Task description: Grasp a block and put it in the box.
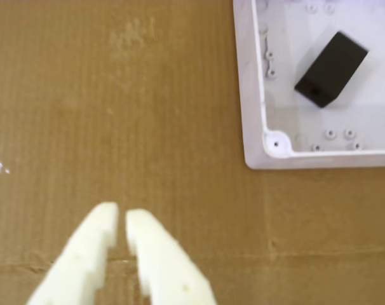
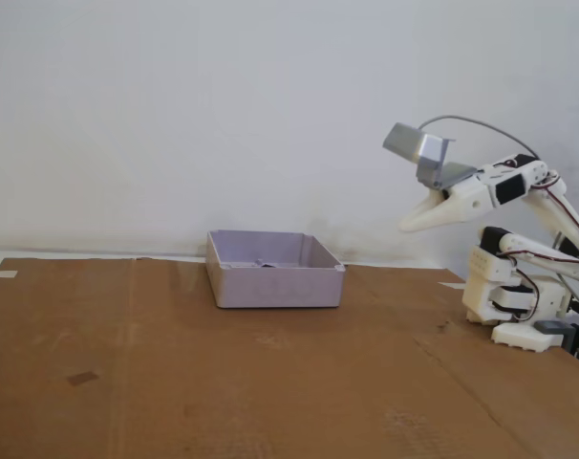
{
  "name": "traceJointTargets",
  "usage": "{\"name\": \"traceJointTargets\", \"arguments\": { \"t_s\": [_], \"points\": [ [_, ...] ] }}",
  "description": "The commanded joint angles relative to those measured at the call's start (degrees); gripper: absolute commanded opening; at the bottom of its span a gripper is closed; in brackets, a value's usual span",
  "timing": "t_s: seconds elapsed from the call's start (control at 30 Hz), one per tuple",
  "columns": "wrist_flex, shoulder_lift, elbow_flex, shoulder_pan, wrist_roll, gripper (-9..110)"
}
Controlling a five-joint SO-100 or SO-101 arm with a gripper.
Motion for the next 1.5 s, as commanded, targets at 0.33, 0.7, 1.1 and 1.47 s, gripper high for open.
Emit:
{"name": "traceJointTargets", "arguments": {
  "t_s": [0.33, 0.7, 1.1, 1.47],
  "points": [
    [-0.3, 3.4, 7.0, 0.3, 0.3, 0],
    [-0.3, 3.4, 13.9, 0.4, 0.4, 0],
    [-0.3, 3.4, 19.2, 0.4, 0.4, 0],
    [-0.3, 3.4, 23.5, 0.4, 0.4, 0]
  ]
}}
